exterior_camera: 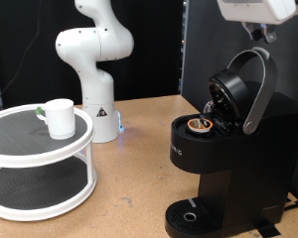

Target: Make a cup of coffee with the keurig machine

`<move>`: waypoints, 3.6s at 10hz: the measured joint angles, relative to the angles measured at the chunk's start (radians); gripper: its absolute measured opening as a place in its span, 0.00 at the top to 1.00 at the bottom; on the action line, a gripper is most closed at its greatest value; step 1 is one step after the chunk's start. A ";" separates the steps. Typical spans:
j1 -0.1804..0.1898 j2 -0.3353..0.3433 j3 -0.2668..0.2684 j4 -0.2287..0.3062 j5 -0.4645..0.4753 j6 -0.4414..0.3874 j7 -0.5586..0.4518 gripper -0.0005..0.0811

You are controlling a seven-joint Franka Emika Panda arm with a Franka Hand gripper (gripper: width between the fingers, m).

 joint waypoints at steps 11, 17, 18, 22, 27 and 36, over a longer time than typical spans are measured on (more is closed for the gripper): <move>-0.003 0.056 0.050 0.007 -0.053 0.018 0.047 0.99; -0.025 0.024 -0.010 0.000 -0.066 -0.068 -0.113 0.99; -0.034 0.018 -0.020 -0.009 -0.090 -0.088 -0.131 0.99; -0.060 0.013 -0.043 -0.045 -0.151 -0.103 -0.160 0.99; -0.079 0.013 -0.062 -0.068 -0.172 -0.103 -0.217 0.99; -0.108 -0.005 -0.085 -0.155 -0.245 -0.046 -0.343 0.99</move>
